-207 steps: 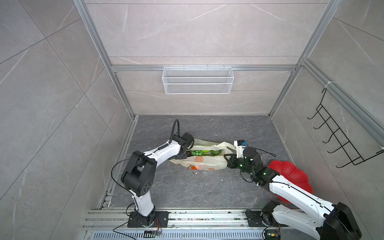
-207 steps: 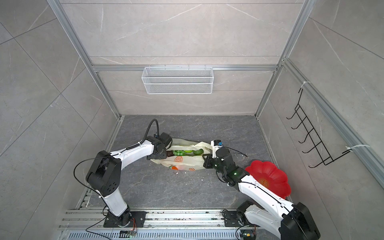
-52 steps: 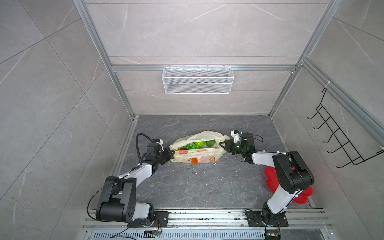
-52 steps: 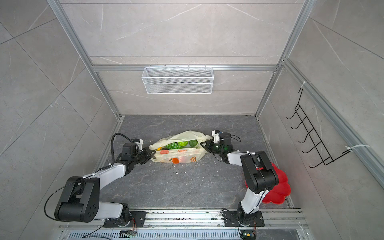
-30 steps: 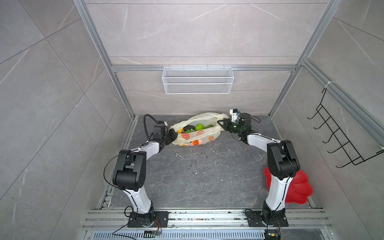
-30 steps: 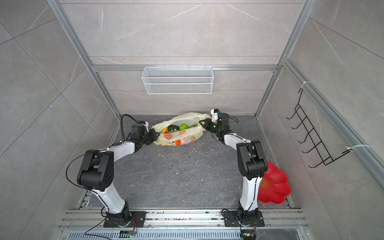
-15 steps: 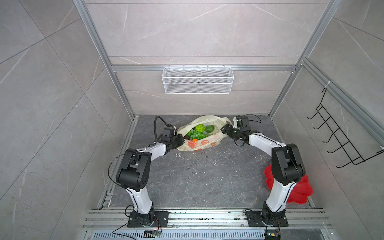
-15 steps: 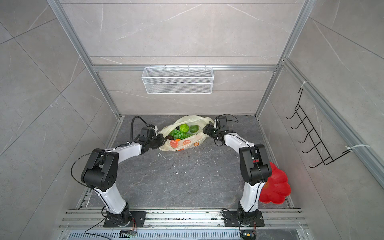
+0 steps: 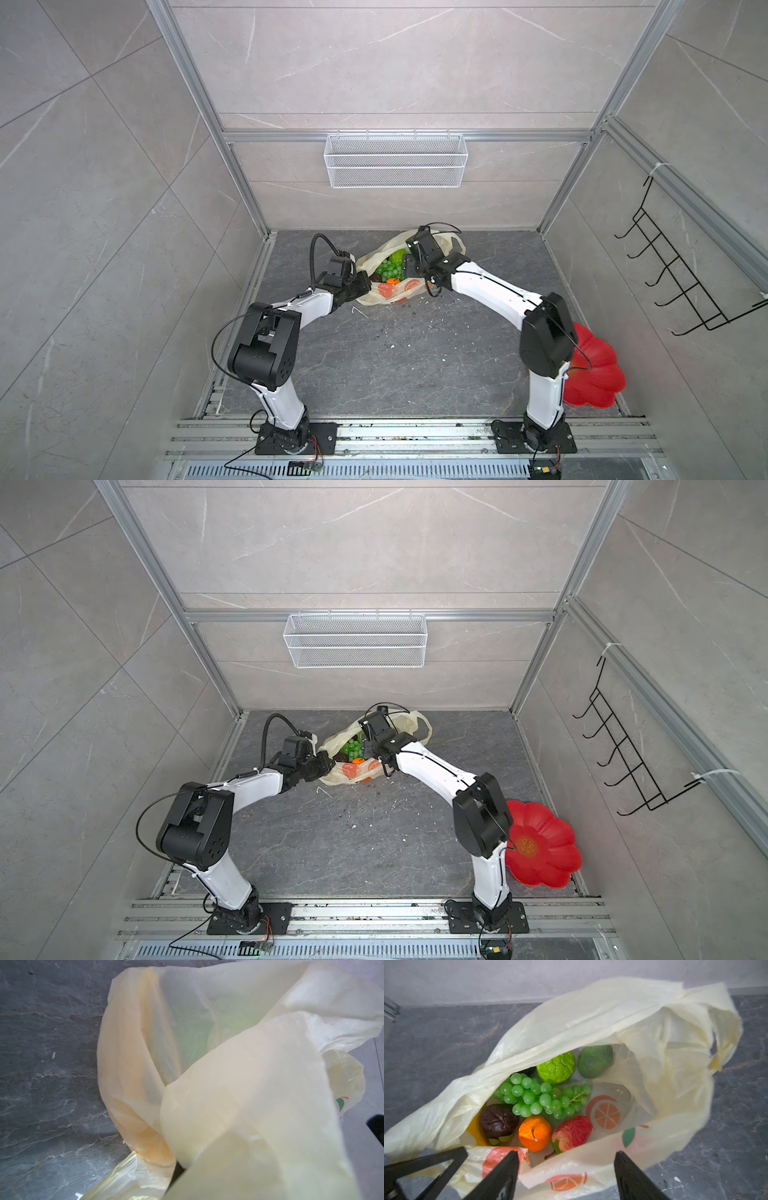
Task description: Take the fake fruits out of the plastic bag
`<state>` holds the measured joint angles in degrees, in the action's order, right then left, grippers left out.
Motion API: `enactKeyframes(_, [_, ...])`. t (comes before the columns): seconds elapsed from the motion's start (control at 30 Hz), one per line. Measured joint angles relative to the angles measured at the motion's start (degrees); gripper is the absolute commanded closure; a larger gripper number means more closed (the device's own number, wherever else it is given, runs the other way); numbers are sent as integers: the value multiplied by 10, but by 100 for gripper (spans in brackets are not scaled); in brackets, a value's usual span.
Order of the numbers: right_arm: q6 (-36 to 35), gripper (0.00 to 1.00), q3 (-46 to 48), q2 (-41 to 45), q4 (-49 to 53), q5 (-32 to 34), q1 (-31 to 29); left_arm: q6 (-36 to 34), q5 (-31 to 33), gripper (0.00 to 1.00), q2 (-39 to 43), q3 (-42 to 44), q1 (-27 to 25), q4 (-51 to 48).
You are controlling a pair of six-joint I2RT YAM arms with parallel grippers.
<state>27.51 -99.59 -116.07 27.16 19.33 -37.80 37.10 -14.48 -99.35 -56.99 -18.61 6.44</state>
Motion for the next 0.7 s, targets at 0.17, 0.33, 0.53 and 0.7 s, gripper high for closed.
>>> enactKeyframes(0.17, [-9, 26, -82, -99, 43, 4, 4, 0, 0, 100, 1, 0, -6, 0])
enactKeyframes(0.33, [-17, 27, -118, -151, 86, 1, 6, 0, 0, 100, 1, 0, -14, 0])
enactKeyframes(0.53, [-16, 28, -24, -120, 77, -12, 6, 1, 7, 100, 1, 0, -16, 0])
enactKeyframes(0.7, [-16, 29, 55, -78, 65, -24, 5, 4, 10, 96, 1, 0, -17, -2])
